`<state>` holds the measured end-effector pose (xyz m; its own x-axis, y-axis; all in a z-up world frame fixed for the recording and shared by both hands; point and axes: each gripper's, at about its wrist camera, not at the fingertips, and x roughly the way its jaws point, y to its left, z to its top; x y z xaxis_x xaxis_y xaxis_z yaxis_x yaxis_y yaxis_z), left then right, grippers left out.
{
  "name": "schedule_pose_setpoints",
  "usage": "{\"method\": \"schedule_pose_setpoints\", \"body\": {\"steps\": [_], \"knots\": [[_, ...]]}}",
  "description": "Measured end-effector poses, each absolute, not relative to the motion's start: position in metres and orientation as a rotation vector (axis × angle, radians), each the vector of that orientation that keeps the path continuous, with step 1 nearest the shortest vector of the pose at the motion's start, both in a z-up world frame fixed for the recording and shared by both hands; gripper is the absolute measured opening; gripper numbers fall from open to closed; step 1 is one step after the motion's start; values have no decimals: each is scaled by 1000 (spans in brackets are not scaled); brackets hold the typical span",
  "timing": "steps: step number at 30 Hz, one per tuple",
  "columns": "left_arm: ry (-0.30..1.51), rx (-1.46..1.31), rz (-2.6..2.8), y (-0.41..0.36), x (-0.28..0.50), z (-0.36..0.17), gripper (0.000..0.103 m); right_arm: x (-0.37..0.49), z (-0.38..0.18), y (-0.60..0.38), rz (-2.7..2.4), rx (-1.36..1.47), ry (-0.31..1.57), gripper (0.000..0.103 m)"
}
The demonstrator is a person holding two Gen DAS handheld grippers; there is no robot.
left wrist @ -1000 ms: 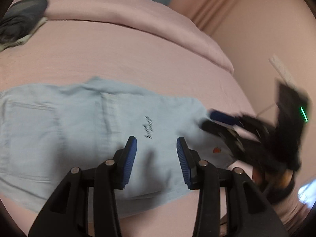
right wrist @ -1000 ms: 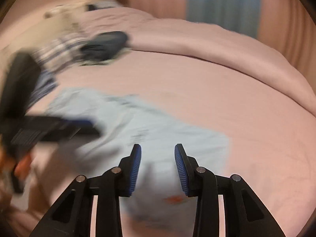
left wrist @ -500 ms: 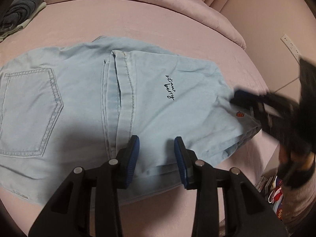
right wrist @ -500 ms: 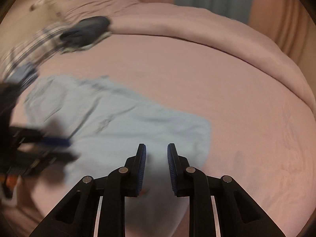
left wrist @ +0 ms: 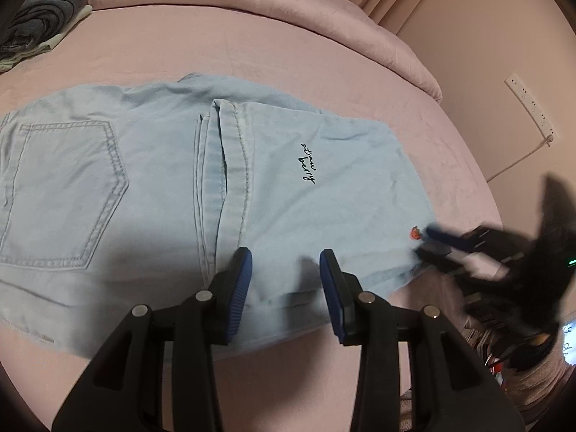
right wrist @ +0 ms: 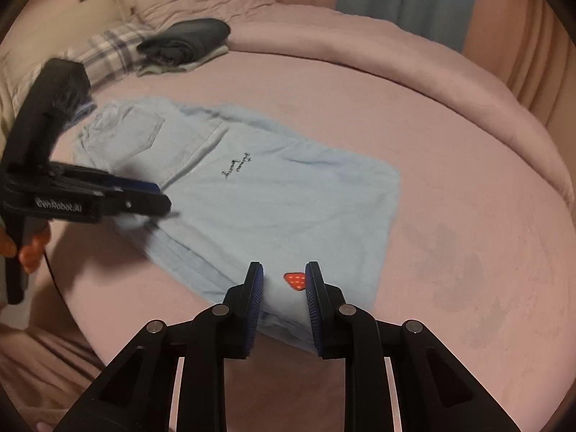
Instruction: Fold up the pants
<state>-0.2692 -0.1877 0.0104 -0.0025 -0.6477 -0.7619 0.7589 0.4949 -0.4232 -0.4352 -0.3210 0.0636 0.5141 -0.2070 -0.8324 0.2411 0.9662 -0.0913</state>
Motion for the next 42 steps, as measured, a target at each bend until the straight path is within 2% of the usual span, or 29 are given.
{"method": "schedule_pose_setpoints", "body": {"steps": [2,5,9,16,22,24,27,35,40,42], "knots": [[1109,121,-1106,-185,-271,12,38,-433,51,-324,-285,66,987,22],[1079,130,-1089,-175,-273,19,39,-432,64,-326,-303,107,992,23],[1049,53,-1033,-143,-265,28,47,-418,82,-316,-209,148,915,23],[1071,-51,-983,-97,-255,25,48,-348,78,-302,-154,75,902,23],[1075,-86,-1000,-98,-257,26,48,-281,57,-287,-100,15,994,19],[1075,-79,-1001,-99,-256,26,48,-269,56,-273,-70,-23,1010,15],[1057,-33,-1023,-111,-260,27,48,-261,59,-268,-37,-14,1014,16],[988,13,-1172,-152,-279,43,46,-302,97,-285,-9,118,952,16],[1020,121,-1177,-175,-290,31,46,-313,69,-295,-14,162,1068,16],[1064,149,-1124,-176,-286,18,40,-309,55,-293,-3,173,1105,16]]}}
